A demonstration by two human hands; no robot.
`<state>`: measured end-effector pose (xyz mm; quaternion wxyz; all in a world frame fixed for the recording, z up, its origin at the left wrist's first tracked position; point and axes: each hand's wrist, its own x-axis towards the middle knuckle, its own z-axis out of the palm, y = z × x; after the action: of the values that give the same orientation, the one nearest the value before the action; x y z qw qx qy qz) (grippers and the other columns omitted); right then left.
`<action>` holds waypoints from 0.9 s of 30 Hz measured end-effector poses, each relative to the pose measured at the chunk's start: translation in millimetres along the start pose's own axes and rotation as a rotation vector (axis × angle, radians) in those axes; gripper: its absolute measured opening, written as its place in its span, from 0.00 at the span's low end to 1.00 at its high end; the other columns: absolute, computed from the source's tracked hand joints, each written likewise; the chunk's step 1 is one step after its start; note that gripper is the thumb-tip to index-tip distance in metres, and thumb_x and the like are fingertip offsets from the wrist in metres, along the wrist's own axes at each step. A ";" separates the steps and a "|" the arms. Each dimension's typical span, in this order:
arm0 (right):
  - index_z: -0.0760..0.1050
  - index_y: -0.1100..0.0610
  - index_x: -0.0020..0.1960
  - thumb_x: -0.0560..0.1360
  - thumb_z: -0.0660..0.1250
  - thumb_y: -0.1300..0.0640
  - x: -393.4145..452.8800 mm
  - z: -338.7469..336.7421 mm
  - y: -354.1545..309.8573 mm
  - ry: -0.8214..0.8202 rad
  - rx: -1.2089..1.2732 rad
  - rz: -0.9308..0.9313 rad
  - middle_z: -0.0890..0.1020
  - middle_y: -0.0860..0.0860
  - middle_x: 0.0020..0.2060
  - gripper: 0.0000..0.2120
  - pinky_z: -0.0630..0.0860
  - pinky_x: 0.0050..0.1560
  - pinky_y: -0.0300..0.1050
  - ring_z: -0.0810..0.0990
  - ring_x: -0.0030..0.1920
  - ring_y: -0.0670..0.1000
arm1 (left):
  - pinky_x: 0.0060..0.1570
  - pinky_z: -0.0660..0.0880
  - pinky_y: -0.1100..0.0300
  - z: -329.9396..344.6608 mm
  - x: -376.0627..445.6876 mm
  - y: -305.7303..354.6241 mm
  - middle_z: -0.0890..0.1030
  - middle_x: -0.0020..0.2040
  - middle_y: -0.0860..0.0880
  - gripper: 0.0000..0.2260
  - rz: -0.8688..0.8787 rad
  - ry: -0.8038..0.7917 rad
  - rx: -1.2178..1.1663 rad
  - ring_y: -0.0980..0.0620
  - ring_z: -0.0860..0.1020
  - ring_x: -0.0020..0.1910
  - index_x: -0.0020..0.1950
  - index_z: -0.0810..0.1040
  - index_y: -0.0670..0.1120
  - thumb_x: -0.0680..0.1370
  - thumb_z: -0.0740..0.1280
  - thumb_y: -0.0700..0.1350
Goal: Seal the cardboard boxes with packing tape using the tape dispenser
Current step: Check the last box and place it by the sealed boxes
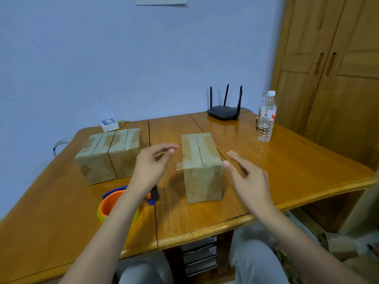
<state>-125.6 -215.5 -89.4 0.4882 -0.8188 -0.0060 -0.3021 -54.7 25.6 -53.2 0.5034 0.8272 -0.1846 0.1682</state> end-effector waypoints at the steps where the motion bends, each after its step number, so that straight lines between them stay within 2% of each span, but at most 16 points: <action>1: 0.78 0.49 0.68 0.80 0.67 0.47 5.1 -1.8 -4.6 0.003 -0.040 -0.058 0.74 0.38 0.65 0.18 0.63 0.61 0.19 0.69 0.66 0.33 | 0.59 0.76 0.60 -0.8 -0.2 -3.0 0.83 0.58 0.56 0.09 -0.118 0.050 -0.086 0.59 0.79 0.59 0.59 0.83 0.55 0.81 0.66 0.47; 3: 0.78 0.51 0.69 0.82 0.64 0.50 16.9 1.2 -15.6 -0.025 -0.104 -0.182 0.74 0.40 0.67 0.16 0.59 0.66 0.22 0.68 0.69 0.35 | 0.53 0.80 0.58 0.7 -1.9 -4.9 0.82 0.59 0.48 0.09 -0.408 0.009 -0.246 0.54 0.82 0.55 0.61 0.79 0.52 0.81 0.66 0.48; 5: 0.77 0.54 0.69 0.83 0.63 0.54 29.4 10.3 -27.9 -0.120 -0.156 -0.278 0.75 0.44 0.67 0.16 0.55 0.69 0.23 0.68 0.69 0.37 | 0.47 0.82 0.56 4.7 -2.1 -3.0 0.83 0.57 0.42 0.13 -0.656 -0.133 -0.454 0.47 0.84 0.52 0.62 0.74 0.48 0.79 0.68 0.50; 7: 0.75 0.54 0.71 0.83 0.64 0.54 41.1 21.9 -37.3 -0.252 -0.202 -0.322 0.76 0.48 0.69 0.17 0.55 0.71 0.25 0.68 0.70 0.40 | 0.47 0.83 0.54 7.7 -0.9 -1.8 0.84 0.55 0.38 0.19 -0.764 -0.201 -0.686 0.43 0.84 0.52 0.64 0.75 0.41 0.77 0.72 0.48; 9: 0.72 0.52 0.73 0.82 0.64 0.51 51.0 32.4 -40.6 -0.376 -0.259 -0.305 0.73 0.48 0.72 0.20 0.57 0.75 0.36 0.67 0.74 0.44 | 0.47 0.82 0.54 8.7 -0.5 -1.0 0.83 0.56 0.37 0.22 -0.763 -0.196 -0.779 0.43 0.84 0.52 0.64 0.76 0.39 0.74 0.75 0.45; 11: 0.69 0.49 0.75 0.82 0.64 0.48 56.9 39.1 -40.2 -0.475 -0.315 -0.251 0.70 0.47 0.75 0.22 0.55 0.77 0.45 0.64 0.77 0.48 | 0.47 0.82 0.55 9.0 -2.2 -2.1 0.84 0.55 0.38 0.22 -0.747 -0.191 -0.810 0.45 0.85 0.50 0.64 0.78 0.38 0.72 0.76 0.42; 14: 0.67 0.48 0.77 0.83 0.60 0.46 58.5 44.1 -34.4 -0.544 -0.384 -0.208 0.68 0.47 0.76 0.22 0.44 0.74 0.39 0.60 0.78 0.49 | 0.47 0.82 0.55 9.3 -6.3 -5.9 0.85 0.51 0.40 0.21 -0.742 -0.214 -0.845 0.46 0.85 0.47 0.64 0.78 0.38 0.72 0.75 0.37; 16: 0.68 0.47 0.76 0.84 0.58 0.45 59.8 46.1 -29.2 -0.559 -0.414 -0.186 0.67 0.47 0.76 0.22 0.41 0.72 0.37 0.58 0.79 0.50 | 0.46 0.83 0.55 8.6 -8.3 -7.5 0.85 0.51 0.39 0.20 -0.736 -0.207 -0.880 0.45 0.85 0.48 0.65 0.77 0.38 0.73 0.73 0.35; 20: 0.68 0.44 0.76 0.84 0.56 0.42 63.5 50.8 -20.7 -0.571 -0.461 -0.170 0.68 0.47 0.76 0.22 0.46 0.78 0.48 0.56 0.80 0.54 | 0.49 0.83 0.54 4.9 -10.8 -6.3 0.85 0.52 0.39 0.22 -0.714 -0.208 -0.938 0.44 0.85 0.50 0.66 0.77 0.40 0.72 0.74 0.36; 24: 0.68 0.44 0.76 0.84 0.54 0.42 62.5 51.4 -18.0 -0.556 -0.472 -0.174 0.68 0.46 0.77 0.22 0.48 0.79 0.51 0.54 0.80 0.55 | 0.53 0.82 0.53 5.0 -12.4 -4.6 0.84 0.54 0.37 0.24 -0.684 -0.223 -0.904 0.43 0.84 0.54 0.67 0.76 0.43 0.71 0.74 0.32; 27: 0.69 0.44 0.76 0.84 0.54 0.42 63.1 52.5 -16.4 -0.560 -0.474 -0.176 0.68 0.46 0.76 0.21 0.48 0.79 0.52 0.54 0.80 0.55 | 0.51 0.82 0.53 4.2 -12.6 -4.3 0.84 0.54 0.36 0.25 -0.681 -0.188 -0.899 0.42 0.84 0.53 0.67 0.75 0.43 0.71 0.74 0.31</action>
<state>-53.3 -182.7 -62.6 0.2368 -0.9563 -0.1394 -0.1001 -63.2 25.4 -64.2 0.8129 0.5561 -0.0047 -0.1728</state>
